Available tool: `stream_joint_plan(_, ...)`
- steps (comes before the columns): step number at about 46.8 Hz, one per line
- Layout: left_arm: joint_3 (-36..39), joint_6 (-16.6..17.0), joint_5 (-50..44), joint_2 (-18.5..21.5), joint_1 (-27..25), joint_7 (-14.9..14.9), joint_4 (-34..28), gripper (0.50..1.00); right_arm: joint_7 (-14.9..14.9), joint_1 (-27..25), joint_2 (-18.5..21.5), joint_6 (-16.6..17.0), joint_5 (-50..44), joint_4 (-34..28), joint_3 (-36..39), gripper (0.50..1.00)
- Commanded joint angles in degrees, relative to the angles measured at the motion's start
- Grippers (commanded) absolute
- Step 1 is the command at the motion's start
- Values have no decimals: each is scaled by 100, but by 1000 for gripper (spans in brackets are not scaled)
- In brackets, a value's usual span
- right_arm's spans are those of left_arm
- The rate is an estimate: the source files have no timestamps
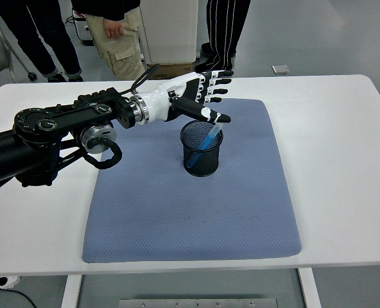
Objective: Left hand places marker in pen holder
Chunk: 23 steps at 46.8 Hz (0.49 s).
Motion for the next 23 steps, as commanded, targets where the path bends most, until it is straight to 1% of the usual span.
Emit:
stream_joint_plan(1, -71, 2, 0, 57, -59, 9, 24, 1000, 0, -1, 0, 0, -9, 0, 0, 1000)
stream_joint_plan(7, -177, 2, 9, 295, -139, 9, 59, 1000, 0, -1, 0, 0, 0, 0, 0, 1000)
stream_joint_plan(13, -475, -25, 17, 400, -60, 0, 270, 1000, 0, -1, 0, 0, -9, 0, 0, 1000)
stream_joint_plan(16, -607, -7, 0, 462, 159, -8, 411, 1000, 0, -1, 0, 0, -9, 0, 0, 1000)
stream_joint_plan(23, -1170, -7, 61, 602, 626, -8, 736, 1000, 0, -1, 0, 0, -9, 0, 0, 1000)
